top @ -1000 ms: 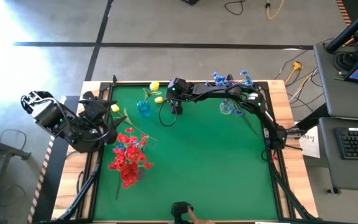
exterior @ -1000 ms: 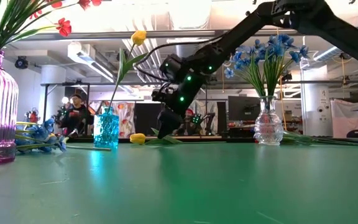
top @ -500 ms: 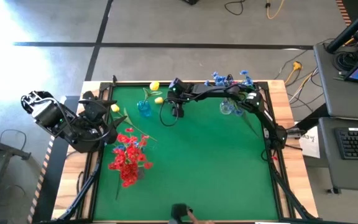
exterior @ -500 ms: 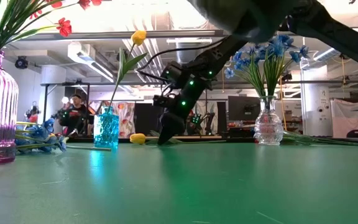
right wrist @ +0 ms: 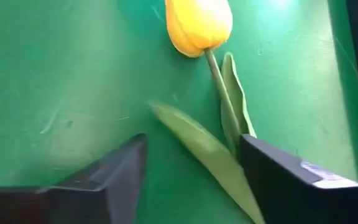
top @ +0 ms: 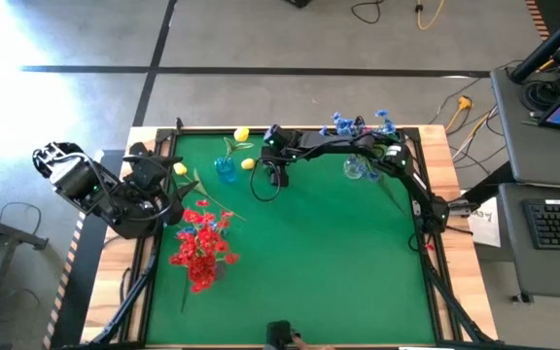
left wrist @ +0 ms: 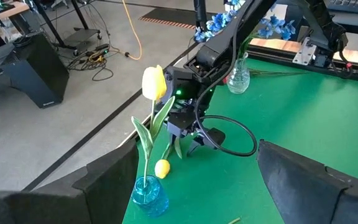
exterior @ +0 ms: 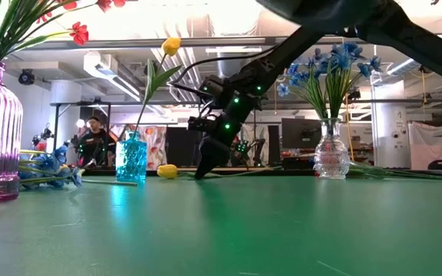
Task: Sort flowers into vase by color
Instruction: Put the top yellow tulip into the blue vase, then put the yellow tulip into the blue vase
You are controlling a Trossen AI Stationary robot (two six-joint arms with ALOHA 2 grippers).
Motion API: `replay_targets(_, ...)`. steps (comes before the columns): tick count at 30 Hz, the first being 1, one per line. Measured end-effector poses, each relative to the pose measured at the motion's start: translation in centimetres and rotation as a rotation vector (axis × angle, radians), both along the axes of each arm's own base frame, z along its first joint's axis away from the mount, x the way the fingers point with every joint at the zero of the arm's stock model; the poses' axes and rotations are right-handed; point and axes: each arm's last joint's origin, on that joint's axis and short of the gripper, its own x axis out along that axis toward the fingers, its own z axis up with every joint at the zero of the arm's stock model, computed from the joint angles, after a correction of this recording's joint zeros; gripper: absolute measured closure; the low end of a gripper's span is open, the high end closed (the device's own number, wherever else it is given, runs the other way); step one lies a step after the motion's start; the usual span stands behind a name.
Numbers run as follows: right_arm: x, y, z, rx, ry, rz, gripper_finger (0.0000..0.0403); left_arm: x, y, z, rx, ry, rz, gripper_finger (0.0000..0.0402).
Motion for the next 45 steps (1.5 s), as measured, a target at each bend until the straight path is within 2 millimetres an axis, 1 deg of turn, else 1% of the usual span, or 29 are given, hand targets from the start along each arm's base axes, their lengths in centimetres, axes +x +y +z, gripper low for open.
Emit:
replay_targets(4,0.0,0.1,0.0,0.004,0.004,0.000,0.0231,0.0,0.0,0.0,0.004,-0.003,0.003,0.0091)
replay_targets(10,0.0,0.1,-0.1,-0.001,0.005,0.000,0.0329,0.0,0.0,0.0,0.005,-0.003,0.003,0.0091)
replay_targets(13,0.0,0.0,-0.1,-0.005,0.006,-0.003,0.0369,0.0,0.0,0.0,0.005,-0.003,0.003,0.0091)
replay_targets(15,0.0,0.0,-0.1,-0.006,0.006,-0.005,0.0387,0.0,0.0,0.0,0.005,-0.003,0.003,0.0091)
replay_targets(18,0.0,0.2,0.3,0.000,0.001,-0.015,0.0390,0.0,0.0,0.0,0.005,-0.003,0.003,0.0091)
replay_targets(20,0.1,0.6,0.8,-0.004,-0.010,-0.010,0.0390,0.0,0.0,0.0,0.005,-0.003,0.003,0.0091)
replay_targets(24,0.6,2.1,2.2,-0.017,-0.036,0.028,0.0390,0.0,0.0,0.0,0.012,0.002,-0.001,0.0091)
replay_targets(30,0.7,3.8,3.4,-0.028,-0.027,0.097,0.0390,0.0,0.0,0.0,0.012,0.003,-0.001,0.0091)
replay_targets(34,0.5,5.3,3.6,0.048,0.010,0.143,0.0390,0.0,0.0,0.0,0.007,0.007,-0.006,0.0091)
replay_targets(38,0.7,6.8,3.4,0.107,0.031,0.126,0.0390,0.0,0.0,0.0,0.006,0.009,-0.006,0.0091)
replay_targets(45,0.9,7.9,3.2,0.115,0.047,0.139,0.0389,0.0,0.0,0.0,0.017,0.017,-0.012,0.0091)
